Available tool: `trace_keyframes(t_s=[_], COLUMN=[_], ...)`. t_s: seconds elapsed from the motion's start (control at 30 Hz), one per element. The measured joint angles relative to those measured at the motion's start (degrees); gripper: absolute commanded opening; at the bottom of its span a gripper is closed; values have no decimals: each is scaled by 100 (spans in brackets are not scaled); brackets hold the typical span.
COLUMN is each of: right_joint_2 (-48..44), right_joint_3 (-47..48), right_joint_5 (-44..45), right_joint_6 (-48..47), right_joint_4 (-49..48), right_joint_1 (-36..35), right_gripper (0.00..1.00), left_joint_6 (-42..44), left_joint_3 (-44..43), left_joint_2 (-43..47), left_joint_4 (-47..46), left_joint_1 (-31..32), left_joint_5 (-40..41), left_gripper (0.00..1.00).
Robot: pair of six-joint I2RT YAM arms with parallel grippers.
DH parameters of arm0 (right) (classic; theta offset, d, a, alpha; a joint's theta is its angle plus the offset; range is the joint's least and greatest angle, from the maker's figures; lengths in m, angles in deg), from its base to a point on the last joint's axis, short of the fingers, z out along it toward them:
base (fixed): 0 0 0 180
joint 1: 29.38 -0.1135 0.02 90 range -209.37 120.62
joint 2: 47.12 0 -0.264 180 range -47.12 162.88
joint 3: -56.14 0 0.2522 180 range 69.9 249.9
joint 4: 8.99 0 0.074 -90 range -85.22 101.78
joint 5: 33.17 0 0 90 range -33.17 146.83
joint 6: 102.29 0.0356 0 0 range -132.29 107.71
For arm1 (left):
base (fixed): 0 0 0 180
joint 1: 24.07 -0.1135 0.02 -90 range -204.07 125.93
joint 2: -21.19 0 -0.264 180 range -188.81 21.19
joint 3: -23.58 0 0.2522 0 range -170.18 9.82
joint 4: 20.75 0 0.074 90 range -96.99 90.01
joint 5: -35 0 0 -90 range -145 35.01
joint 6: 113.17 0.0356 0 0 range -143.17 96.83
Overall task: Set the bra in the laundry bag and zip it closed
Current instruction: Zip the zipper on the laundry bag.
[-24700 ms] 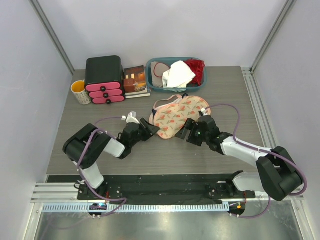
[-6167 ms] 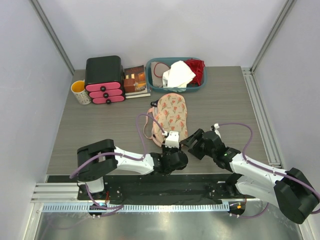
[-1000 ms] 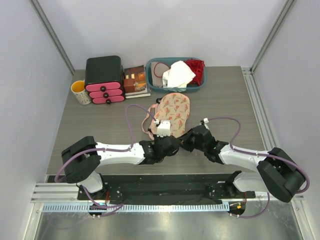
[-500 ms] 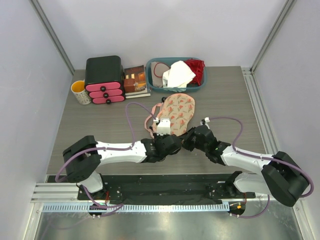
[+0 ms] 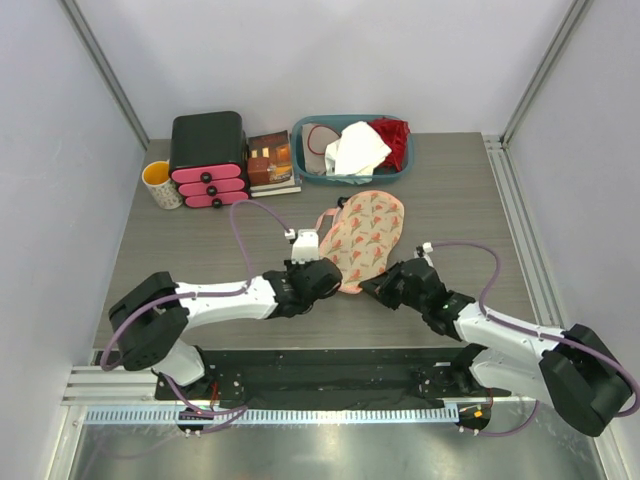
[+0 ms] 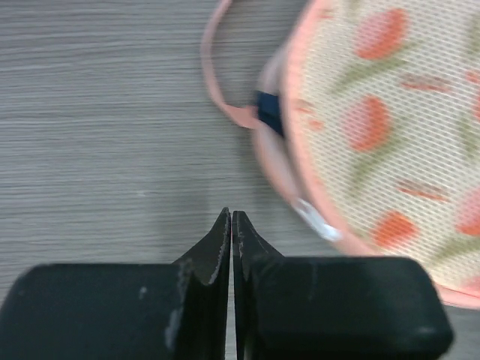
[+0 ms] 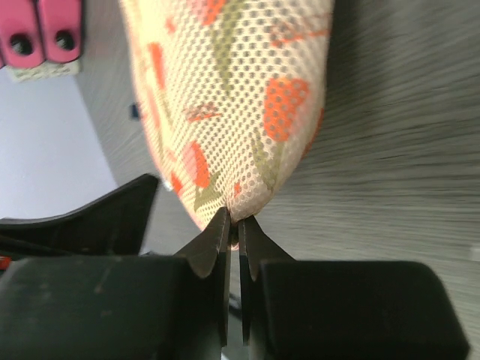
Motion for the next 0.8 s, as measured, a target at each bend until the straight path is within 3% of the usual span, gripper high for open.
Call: trace_keyframes(t_s=[0.27,0.3,0.37,0.4,0.5,0.67,0.8], right_joint_2=[-125,-155,-192,-195,-195,-195,-195], right_joint_3=[-151,-149,-105,-50,96,162,195], right_joint_5=[-308,-345,-407,-431,-501,-603,-721], right_joint_6=[-673,-787,-1038,-1165,-1443,-1641,-1696], right_joint_4=[575,627,782,894,1102,1220,1263], right_joint_1=[599,640,710,732,776,798,813], right_gripper=[9,9,9,9,9,9,9], left_joint_6=[557,632,833,918,1143,1467,1655], left_joint_3=[568,664,920,1113,1550,1563,1543], left_joint_2=[483,588,879,1073,1499,1261,990], left_joint_4=[-175,-295,-616,-879,-1523,-2192,-2518], left_joint_1=[-284,-284,-284,-284,-282,-282,-280], left_joint_5=[-310,-437,-815,-1056,-1768,-2682,-3025], left_gripper=[0,13,27,39,52,55,52])
